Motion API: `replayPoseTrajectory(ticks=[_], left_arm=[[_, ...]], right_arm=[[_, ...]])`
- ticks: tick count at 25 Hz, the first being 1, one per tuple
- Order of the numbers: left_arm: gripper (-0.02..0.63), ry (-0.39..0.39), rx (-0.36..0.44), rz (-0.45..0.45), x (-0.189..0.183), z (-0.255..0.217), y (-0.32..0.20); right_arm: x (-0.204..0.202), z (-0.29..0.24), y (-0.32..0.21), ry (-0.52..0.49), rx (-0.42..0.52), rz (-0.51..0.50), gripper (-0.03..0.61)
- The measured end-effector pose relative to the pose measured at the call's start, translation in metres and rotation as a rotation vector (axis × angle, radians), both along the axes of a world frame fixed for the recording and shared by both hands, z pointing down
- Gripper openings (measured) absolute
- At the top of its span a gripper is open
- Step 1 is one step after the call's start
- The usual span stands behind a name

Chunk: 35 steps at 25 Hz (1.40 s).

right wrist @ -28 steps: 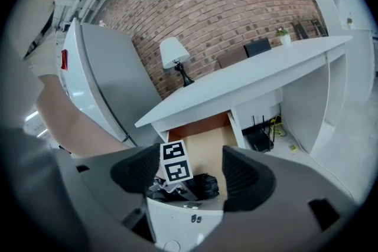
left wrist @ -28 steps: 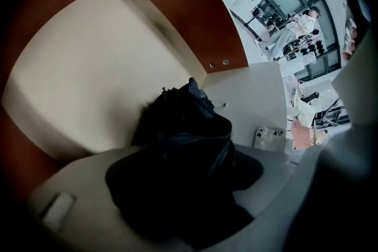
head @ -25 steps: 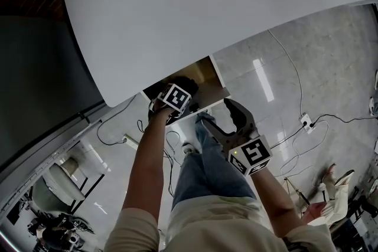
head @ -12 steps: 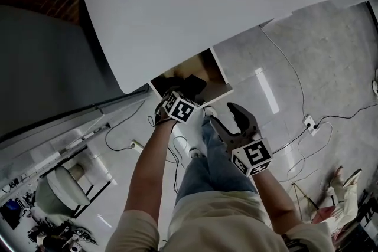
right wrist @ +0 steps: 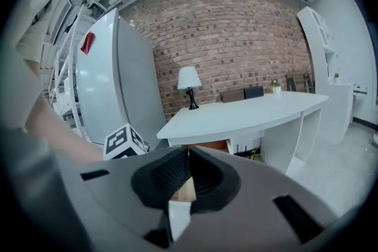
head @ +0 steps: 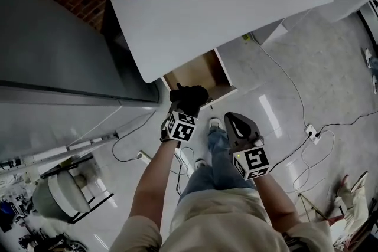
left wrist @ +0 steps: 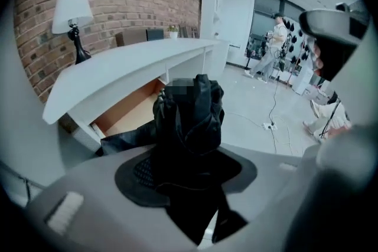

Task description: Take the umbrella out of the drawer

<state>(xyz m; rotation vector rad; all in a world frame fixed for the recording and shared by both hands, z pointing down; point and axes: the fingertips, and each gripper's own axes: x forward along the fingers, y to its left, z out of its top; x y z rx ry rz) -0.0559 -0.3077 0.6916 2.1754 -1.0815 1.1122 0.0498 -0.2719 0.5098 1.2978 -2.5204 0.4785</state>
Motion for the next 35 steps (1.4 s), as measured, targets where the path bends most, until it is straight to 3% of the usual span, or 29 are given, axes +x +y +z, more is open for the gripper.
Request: replayPoseTrajectory(ticks=[8, 22, 35], left_arm=[[0.207, 0.103, 0.148, -0.057, -0.008, -0.078, 0.076], [0.209, 0.278, 0.358, -0.213, -0.042, -0.21, 0.217], [0.209, 0.34, 0.493, -0.347, -0.089, -0.264, 0.295]], right_arm=[[-0.008, -0.047, 0.065, 0.028, 0.101, 0.021, 0.002], [-0.018, -0.101, 0.185, 0.013, 0.186, 0.036, 0.002], [-0.039, -0.129, 0.232, -0.006, 0.26, -0.004, 0.002]])
